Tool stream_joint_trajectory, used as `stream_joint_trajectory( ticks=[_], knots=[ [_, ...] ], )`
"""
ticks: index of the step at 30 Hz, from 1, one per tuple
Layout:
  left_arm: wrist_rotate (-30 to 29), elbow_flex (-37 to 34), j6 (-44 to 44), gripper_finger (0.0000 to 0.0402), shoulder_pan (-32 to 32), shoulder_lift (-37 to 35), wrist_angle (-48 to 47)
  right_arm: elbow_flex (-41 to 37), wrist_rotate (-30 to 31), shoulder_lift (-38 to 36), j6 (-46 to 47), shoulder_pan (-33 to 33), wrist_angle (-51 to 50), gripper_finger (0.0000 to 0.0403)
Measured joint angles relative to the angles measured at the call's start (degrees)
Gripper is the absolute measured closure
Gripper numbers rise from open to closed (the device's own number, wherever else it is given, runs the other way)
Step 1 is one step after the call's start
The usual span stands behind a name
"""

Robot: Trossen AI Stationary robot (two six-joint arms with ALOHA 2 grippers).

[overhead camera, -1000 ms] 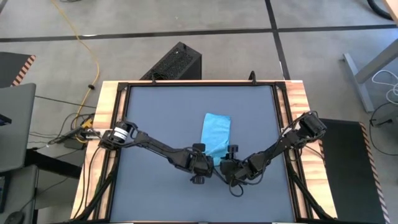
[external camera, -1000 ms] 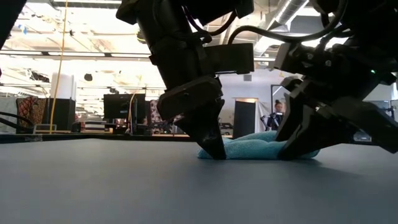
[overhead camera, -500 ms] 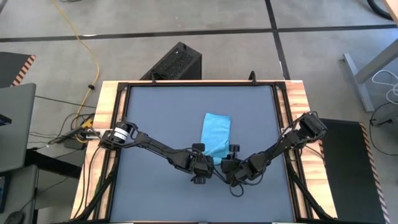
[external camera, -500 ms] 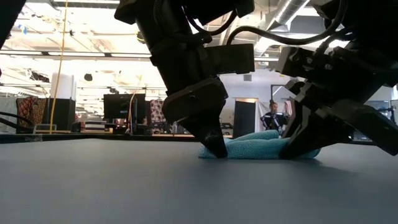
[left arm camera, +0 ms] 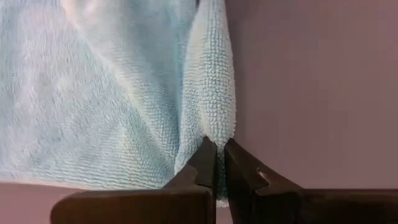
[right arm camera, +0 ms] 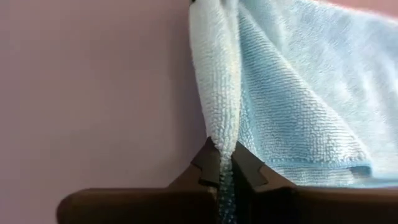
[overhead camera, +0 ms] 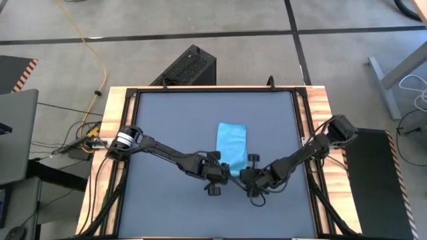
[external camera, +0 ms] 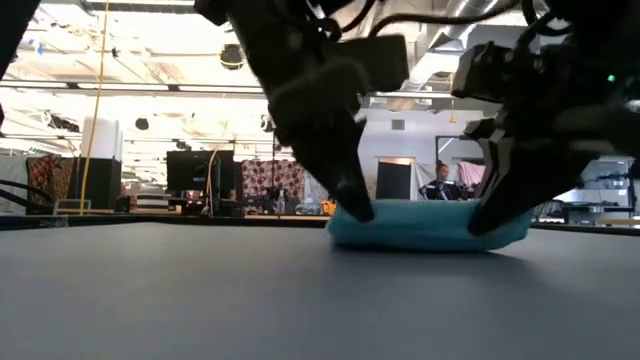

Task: Roll towel
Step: Roll the blue microfiber towel

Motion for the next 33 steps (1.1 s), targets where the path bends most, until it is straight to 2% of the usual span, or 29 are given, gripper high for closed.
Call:
stream_joint_trajectory(
  ticks=[5, 9, 13, 17, 28, 33],
  knots=[
    [7.42, 0.19, 1.10, 0.0401, 2.21, -0.86, 0.41, 0.13, -6.84, -2.09, 7.16, -0.02, -2.23, 0.0373],
    [14.92, 0.21, 1.09, 0.0401, 4.06, -0.96, 1.23, 0.13, -10.40, -4.10, 8.37, -0.82, -2.54, 0.0373],
    [18.39, 0.19, 1.11, 0.0401, 5.92, -1.00, 1.61, 0.11, -16.12, -5.24, 11.89, -4.02, -3.83, 0.0375],
    [19.02, 0.19, 1.27, 0.0401, 7.19, -1.00, 1.50, 0.11, -18.22, -5.37, 13.15, -6.20, -4.35, 0.0372],
    [15.85, 0.23, 0.70, 0.0401, 8.13, -1.13, -1.16, 0.13, -17.98, -5.42, 10.90, -11.33, -5.27, 0.0368],
    [14.24, 0.31, 1.71, 0.0401, 7.97, -1.22, -2.62, 0.19, -17.63, -5.42, 9.23, -11.51, -4.75, 0.0369]
  ],
)
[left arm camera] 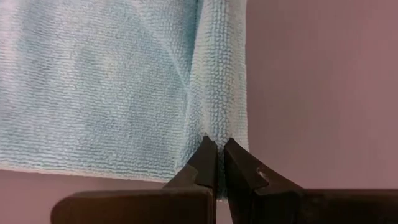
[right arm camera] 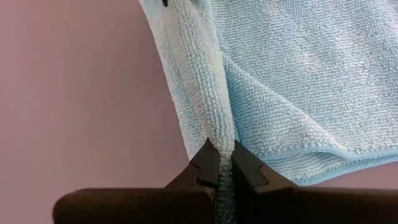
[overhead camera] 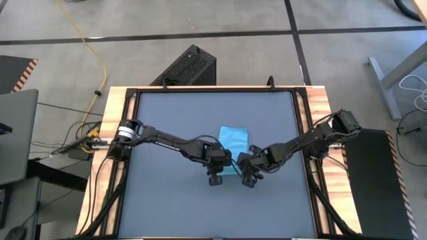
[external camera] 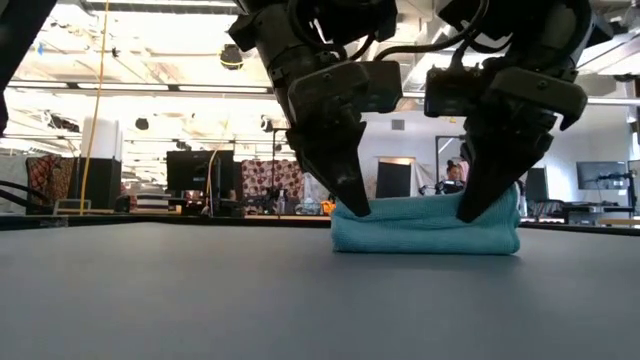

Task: Roll towel
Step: Roll the blue microfiber towel

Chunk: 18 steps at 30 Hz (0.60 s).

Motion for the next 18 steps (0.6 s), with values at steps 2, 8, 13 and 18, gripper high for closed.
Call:
stream_joint_trajectory(
  ticks=[2, 8, 13, 18],
  knots=[
    [-1.73, -0.02, 0.02, 0.0401, -0.29, 0.00, 0.17, -0.01, -0.01, 0.00, 0.00, 0.23, -0.03, 0.0369],
    [-2.82, -0.07, 0.02, 0.0396, -0.39, 0.01, 0.79, -0.04, 0.47, 0.00, 0.00, 1.19, -0.02, 0.0364],
    [-2.99, -0.21, 2.17, 0.0369, -0.72, 0.02, 0.08, -0.21, 0.37, 0.00, 0.43, 1.28, 0.09, 0.0353],
    [-3.32, -0.48, 2.11, 0.0327, -0.76, 0.12, -0.49, -0.30, 0.43, 0.02, 1.95, 1.32, 0.48, 0.0303]
  ],
)
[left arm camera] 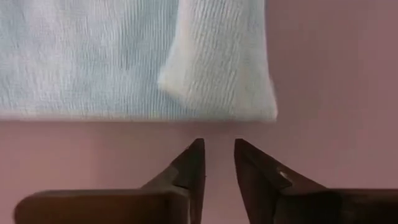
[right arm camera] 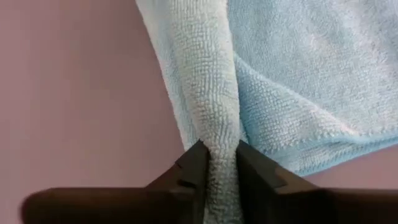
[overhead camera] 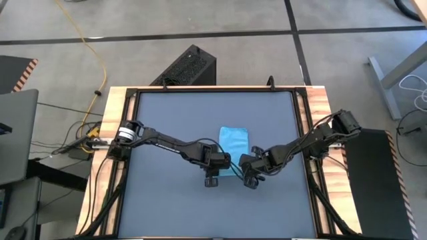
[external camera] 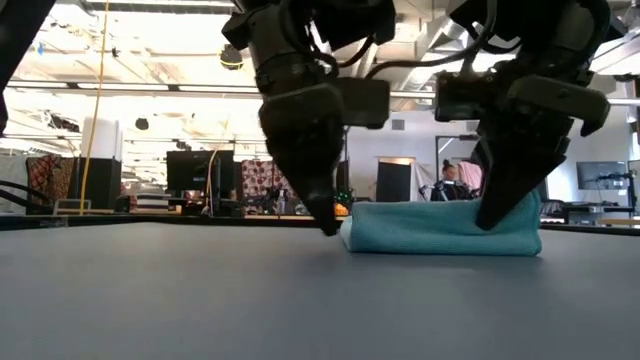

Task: Roll towel
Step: Roll the blue microfiber towel

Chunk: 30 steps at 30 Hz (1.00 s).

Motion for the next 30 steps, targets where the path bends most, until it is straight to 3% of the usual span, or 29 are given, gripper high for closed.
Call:
stream_joint_trajectory(
  ticks=[6, 11, 15, 22, 30],
  knots=[
    [-2.15, 0.16, -0.13, 0.0294, -0.13, -0.03, -0.59, 0.02, 4.93, 0.02, 0.04, -0.01, -0.76, 0.0228],
    [-4.62, 0.25, 2.30, 0.0291, -0.56, -0.12, -0.83, 0.09, 6.21, 0.02, 0.06, -0.04, -1.06, 0.0193],
    [-5.83, 0.27, 4.55, 0.0291, -1.72, -1.90, -0.82, 0.13, 7.36, 0.02, 0.13, -0.04, -1.56, 0.0187],
    [-17.70, 0.31, 9.56, 0.0292, -4.45, -5.75, -2.91, 0.15, 7.82, 0.00, 0.17, -0.04, -1.76, 0.0186],
    [-15.45, 0.38, 20.84, 0.0292, -6.23, -5.63, 6.10, 0.17, 7.80, 0.00, 0.00, -0.06, -2.20, 0.0186]
  ],
)
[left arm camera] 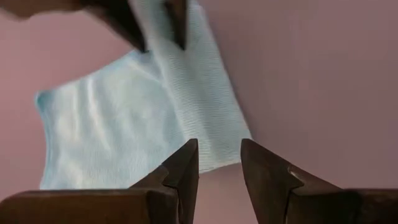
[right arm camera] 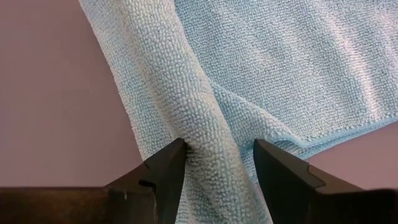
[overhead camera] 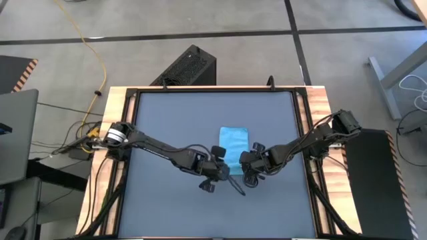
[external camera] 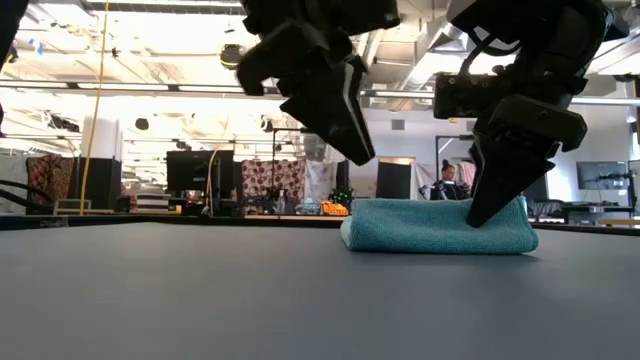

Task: Roll towel
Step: Roll the blue microfiber towel

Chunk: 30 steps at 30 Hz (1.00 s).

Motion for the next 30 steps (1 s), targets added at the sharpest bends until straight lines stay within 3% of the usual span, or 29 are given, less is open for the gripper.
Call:
stream_joint_trajectory(
  ticks=[8, 14, 19, 30],
  knots=[
    [6.35, 0.12, 5.88, 0.0292, 2.50, 2.97, 2.09, 0.07, -0.01, 0.00, 0.98, 0.01, -0.25, 0.0186],
    [5.61, -0.02, 5.63, 0.0292, 1.99, 6.75, 0.03, 0.11, 0.02, -0.02, 1.64, 0.01, 0.03, 0.0186],
    [-2.06, 0.00, 5.19, 0.0292, -0.39, 7.67, 1.92, 0.09, 0.01, -0.02, 1.68, 0.01, 0.09, 0.0186],
    [1.30, 0.10, -0.91, 0.0292, 0.51, 9.29, 1.89, 0.09, 0.09, -0.33, 1.55, 0.01, 0.08, 0.0186]
  ],
)
